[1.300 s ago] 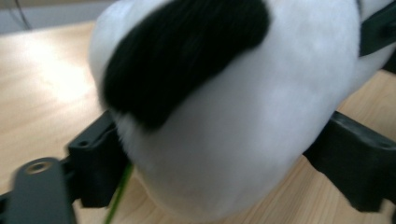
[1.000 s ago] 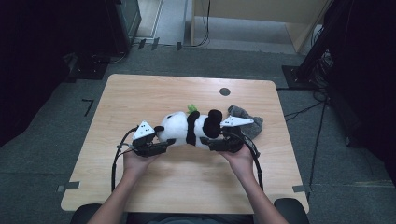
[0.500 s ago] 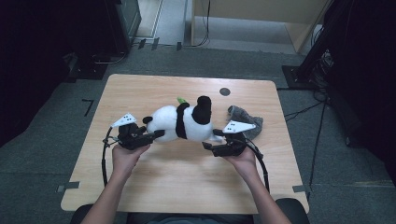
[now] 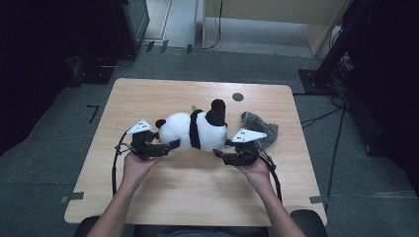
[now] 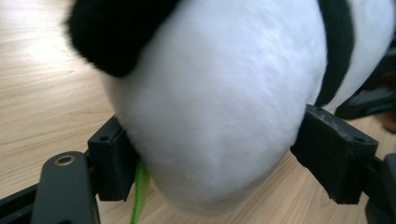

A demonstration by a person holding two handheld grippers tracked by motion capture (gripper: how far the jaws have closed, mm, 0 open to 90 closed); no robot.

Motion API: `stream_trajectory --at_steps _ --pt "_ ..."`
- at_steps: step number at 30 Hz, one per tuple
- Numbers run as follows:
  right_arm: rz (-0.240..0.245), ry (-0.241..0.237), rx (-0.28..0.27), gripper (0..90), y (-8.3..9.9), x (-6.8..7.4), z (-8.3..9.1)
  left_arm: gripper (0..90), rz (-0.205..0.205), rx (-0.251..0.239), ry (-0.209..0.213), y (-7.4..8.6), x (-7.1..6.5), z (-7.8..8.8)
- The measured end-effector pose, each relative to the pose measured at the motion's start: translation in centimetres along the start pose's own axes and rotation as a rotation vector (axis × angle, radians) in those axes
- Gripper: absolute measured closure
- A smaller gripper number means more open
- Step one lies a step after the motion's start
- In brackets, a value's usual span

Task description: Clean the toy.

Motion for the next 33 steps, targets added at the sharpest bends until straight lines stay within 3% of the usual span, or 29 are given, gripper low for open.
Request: stream_trajectory --at_steps 4,8,12,14,19,24,26,33 --pt "-0.003 -0.006 -0.046 45.3 -0.7 0.1 1.2 17.7 -0.005 0.02 0.003 0.0 -0.1 -0.2" --pt "0.005 0.004 -0.036 45.2 -0.5 0.2 1.3 17.7 0.012 0.024 0.006 0.0 -0.1 -0.3" --pt "0.008 0.009 -0.047 45.3 -0.8 0.5 1.5 17.7 0.107 0.053 0.07 0.2 0.2 0.0" --pt "0.011 0.0 -0.06 45.6 -0.9 0.8 1.8 17.7 0.12 0.049 0.079 0.2 0.4 0.1" --pt "0.023 0.015 -0.015 45.7 -0.1 1.1 1.6 16.7 0.071 0.063 0.027 0.5 0.5 -0.4" --pt "-0.018 0.036 0.042 45.7 0.7 0.3 0.1 16.3 0.096 0.099 -0.004 1.4 1.6 -1.5" --pt "-0.016 0.045 0.063 45.7 1.0 0.2 -0.4 15.9 0.095 0.09 -0.008 1.5 2.0 -1.7" --pt "-0.028 0.055 0.032 41.8 0.9 -0.2 -0.7 12.3 0.021 0.061 -0.048 1.5 2.7 -1.8"
Point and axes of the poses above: each handheld gripper's, and its own axes: z roughly backward along the jaws, y roughly out of its underside, x roughly to its left, the point moved 7 cm from there along -z, roughly forward along the jaws, and after that the axes turned 8 degrees about y, right-handed, at the moved point
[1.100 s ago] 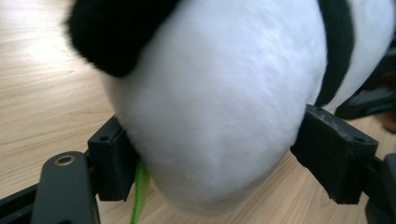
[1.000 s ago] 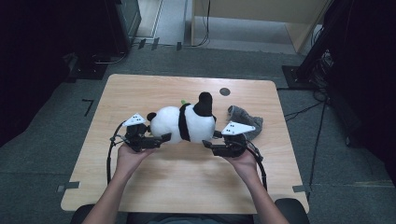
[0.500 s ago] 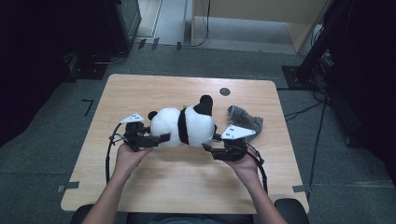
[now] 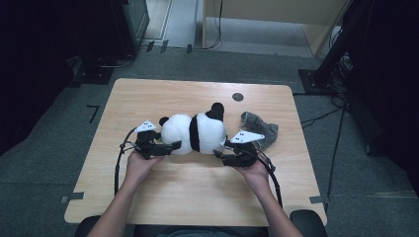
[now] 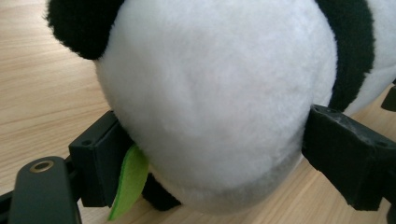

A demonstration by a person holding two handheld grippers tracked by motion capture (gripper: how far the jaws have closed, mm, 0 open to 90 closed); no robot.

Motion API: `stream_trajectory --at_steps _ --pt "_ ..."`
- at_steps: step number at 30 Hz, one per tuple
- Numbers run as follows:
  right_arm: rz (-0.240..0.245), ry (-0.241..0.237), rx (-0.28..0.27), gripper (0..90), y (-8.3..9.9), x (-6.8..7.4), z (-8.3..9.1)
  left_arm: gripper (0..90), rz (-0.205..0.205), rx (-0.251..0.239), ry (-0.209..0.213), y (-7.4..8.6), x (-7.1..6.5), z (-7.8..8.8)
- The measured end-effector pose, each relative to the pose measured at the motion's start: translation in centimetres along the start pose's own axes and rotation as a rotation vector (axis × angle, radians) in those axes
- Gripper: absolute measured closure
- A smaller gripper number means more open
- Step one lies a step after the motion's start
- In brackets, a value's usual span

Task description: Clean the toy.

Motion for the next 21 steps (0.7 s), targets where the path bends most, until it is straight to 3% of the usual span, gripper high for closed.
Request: stream_trajectory --at_steps 9,14,16,21 --pt "0.022 0.019 -0.009 34.0 0.2 -0.5 -0.6 12.5 -0.034 0.016 -0.025 0.1 0.1 0.8" --pt "0.027 0.021 -0.005 28.0 0.3 -0.8 -1.1 14.1 -0.09 0.024 -0.042 0.6 -0.1 1.6" --pt "0.033 0.028 -0.001 27.2 0.2 -0.8 -1.5 14.2 -0.063 0.033 -0.018 0.8 -0.2 1.2" --pt "0.033 0.042 0.01 29.2 0.3 -0.6 -2.8 14.2 -0.053 0.037 -0.035 1.4 0.0 0.4"
Point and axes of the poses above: each handheld gripper's, and its own axes: z roughly backward along the jaws, y roughly out of its underside, x roughly to its left, the point moved 7 cm from there along -z, roughly forward along the jaws, and after that the axes turned 8 degrees about y, right-handed, at the moved point
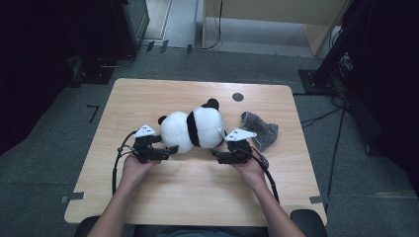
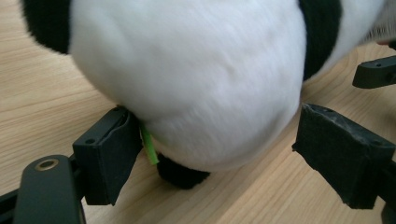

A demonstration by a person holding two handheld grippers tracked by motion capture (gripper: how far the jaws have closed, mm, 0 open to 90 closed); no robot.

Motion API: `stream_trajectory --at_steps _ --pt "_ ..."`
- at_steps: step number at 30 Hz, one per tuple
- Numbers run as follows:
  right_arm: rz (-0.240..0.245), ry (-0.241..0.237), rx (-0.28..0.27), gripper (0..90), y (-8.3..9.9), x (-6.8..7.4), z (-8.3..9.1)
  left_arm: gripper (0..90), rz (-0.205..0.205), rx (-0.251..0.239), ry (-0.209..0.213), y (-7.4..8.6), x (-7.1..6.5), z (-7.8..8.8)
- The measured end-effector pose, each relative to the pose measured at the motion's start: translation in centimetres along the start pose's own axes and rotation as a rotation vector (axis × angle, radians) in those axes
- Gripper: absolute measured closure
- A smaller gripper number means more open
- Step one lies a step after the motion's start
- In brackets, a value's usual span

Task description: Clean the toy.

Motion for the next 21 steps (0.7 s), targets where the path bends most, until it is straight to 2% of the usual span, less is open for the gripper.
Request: stream_trajectory --at_steps 3,5,8,10,12,13,21 --pt "0.02 0.012 0.002 30.4 -0.3 0.2 -0.6 14.3 -0.016 -0.011 -0.038 -0.3 0.3 -0.5" --pt "0.025 0.019 0.014 30.3 -0.5 0.1 -0.9 14.7 0.003 -0.031 -0.038 -0.5 0.6 -0.6" --pt "-0.001 0.014 0.003 31.5 -0.9 -0.3 -1.0 14.8 0.019 -0.054 -0.049 -0.8 1.0 -0.3" --pt "-0.017 0.023 -0.006 32.1 -1.0 -0.6 -1.0 15.0 0.03 -0.064 -0.041 -1.0 1.1 -0.2" --pt "-0.017 0.029 -0.005 32.1 -1.0 -0.9 -1.0 14.9 0.03 -0.064 -0.04 -1.0 1.2 -0.3" --pt "-0.025 0.037 -0.001 32.1 -0.8 -1.2 -1.1 14.9 0.018 -0.048 -0.069 -0.9 1.3 -0.5" --pt "-0.059 0.071 -0.028 32.0 -0.7 -2.4 -0.1 17.0 0.009 -0.07 -0.072 -1.3 0.6 0.2"
Point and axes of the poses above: each handheld gripper's, and its own axes: z roughly backward along the jaws, y roughly out of its underside, x roughly to its left, the point moved 7 cm from there along -z, roughly forward along the jaws, and after that the axes turned 8 degrees about y, right-handed, at the moved point
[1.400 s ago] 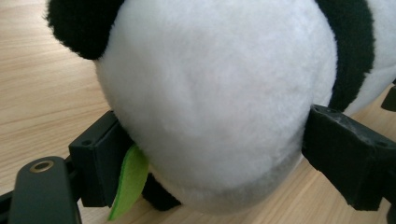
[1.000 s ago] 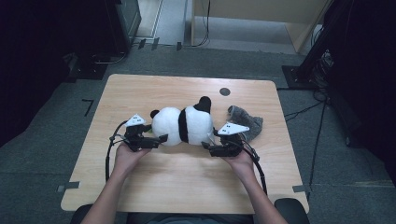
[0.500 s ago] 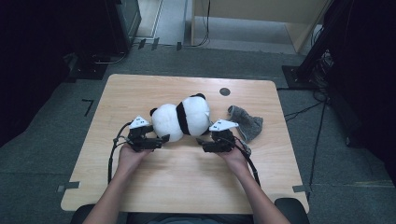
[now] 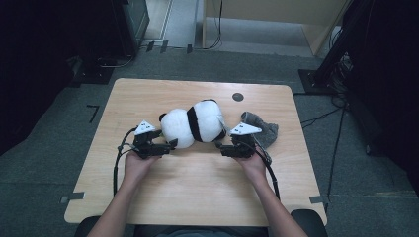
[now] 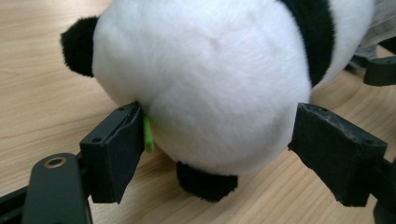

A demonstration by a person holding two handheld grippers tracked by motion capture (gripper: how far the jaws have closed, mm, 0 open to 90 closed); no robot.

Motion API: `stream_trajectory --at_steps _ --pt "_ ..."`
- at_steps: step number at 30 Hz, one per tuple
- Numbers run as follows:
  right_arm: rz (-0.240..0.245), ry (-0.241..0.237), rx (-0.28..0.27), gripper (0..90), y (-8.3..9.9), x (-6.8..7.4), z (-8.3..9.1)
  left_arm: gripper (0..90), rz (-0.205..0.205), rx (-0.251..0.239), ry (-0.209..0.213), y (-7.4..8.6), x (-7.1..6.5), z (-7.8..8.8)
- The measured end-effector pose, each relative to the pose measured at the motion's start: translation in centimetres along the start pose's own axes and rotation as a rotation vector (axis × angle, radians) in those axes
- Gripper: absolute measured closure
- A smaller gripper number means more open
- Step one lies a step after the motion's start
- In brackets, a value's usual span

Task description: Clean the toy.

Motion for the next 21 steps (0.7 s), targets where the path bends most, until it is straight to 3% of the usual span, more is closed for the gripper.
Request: stream_trajectory --at_steps 7,12,14,17,21 --pt "-0.054 0.047 -0.031 32.1 0.0 -2.5 1.5 17.0 0.012 -0.009 0.002 0.0 0.0 0.0" --pt "-0.062 0.097 -0.043 32.2 0.1 -3.9 2.3 17.0 -0.005 -0.001 -0.026 0.0 0.1 -0.2" --pt "-0.08 0.11 -0.051 32.6 0.2 -4.6 2.6 17.1 -0.018 0.014 -0.057 0.0 0.3 -0.3" --pt "-0.094 0.123 -0.057 32.7 0.4 -5.2 2.9 17.0 -0.024 0.015 -0.059 0.0 0.3 -0.4" --pt "-0.108 0.188 -0.07 32.7 0.9 -6.9 3.5 17.0 -0.022 0.004 -0.053 -0.1 0.3 -0.5"
Point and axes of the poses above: each handheld gripper's, and its own axes: z roughly backward along the jaws, y roughly out of its underside, x roughly to its left, the point moved 7 cm from there along -z, roughly forward along the jaws, and after that the axes turned 8 degrees about y, right-handed, at the moved point
